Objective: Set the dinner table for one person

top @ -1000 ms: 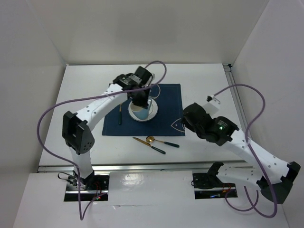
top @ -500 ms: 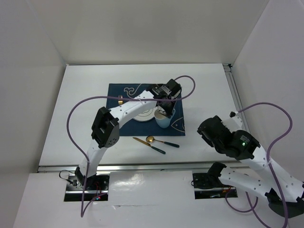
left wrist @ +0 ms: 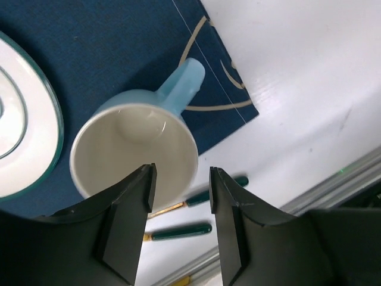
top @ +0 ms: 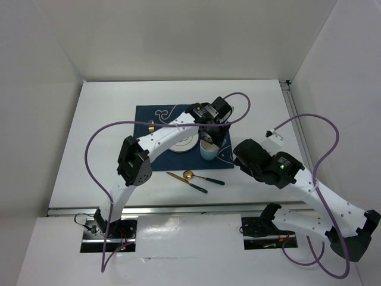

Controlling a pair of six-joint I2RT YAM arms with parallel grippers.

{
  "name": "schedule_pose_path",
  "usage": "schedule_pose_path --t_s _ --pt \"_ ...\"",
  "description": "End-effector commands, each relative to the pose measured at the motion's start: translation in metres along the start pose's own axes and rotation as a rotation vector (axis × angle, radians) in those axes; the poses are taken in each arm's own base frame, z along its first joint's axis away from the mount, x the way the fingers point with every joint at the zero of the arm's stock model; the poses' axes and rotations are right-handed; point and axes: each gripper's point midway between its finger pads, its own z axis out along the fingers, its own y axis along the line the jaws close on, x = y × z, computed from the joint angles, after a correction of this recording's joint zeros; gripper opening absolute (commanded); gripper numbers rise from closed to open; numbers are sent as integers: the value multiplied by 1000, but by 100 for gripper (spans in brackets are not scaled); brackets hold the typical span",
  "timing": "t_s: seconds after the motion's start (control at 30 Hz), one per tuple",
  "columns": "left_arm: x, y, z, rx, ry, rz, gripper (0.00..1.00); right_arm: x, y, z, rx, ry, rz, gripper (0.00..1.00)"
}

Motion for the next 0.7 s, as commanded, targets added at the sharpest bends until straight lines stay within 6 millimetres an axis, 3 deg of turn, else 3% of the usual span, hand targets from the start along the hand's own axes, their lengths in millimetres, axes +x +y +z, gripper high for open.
schedule_pose_path --t_s 0.0,0.13,0.17,0.23,0.27,0.33,0.37,0.4,0.43,0.53,0.63,0.67 --pt "-37 -10 -77 31 -162 31 58 -7 37 1 -132 -22 2 62" --pt "-45 24 -118 -60 -216 -35 59 -4 53 5 -177 -18 -21 68" --pt "-51 48 -126 -96 -228 -95 60 -2 55 11 -165 -12 -38 68" --pt "-50 78 -147 -141 -253 -164 60 -1 68 13 -200 -9 -40 69" --pt "-53 107 -156 -175 -267 -225 60 0 73 15 -217 1 -59 69" --pt "-45 138 -167 -232 -271 -277 60 -2 88 24 -248 7 -53 69" --pt "-45 161 -190 -262 -315 -321 61 -3 91 30 -256 29 -70 69" --pt "-45 171 -199 -272 -337 -342 61 1 94 40 -246 51 -87 70" --pt "-43 180 -206 -283 -347 -361 61 -8 107 41 -283 44 -84 70" --pt "-35 207 -231 -313 -391 -391 63 -11 109 65 -235 101 -95 71" --pt "-25 218 -239 -318 -395 -412 63 -16 109 86 -211 149 -91 71" --pt "-19 220 -231 -325 -366 -406 63 -15 106 91 -202 166 -94 71"
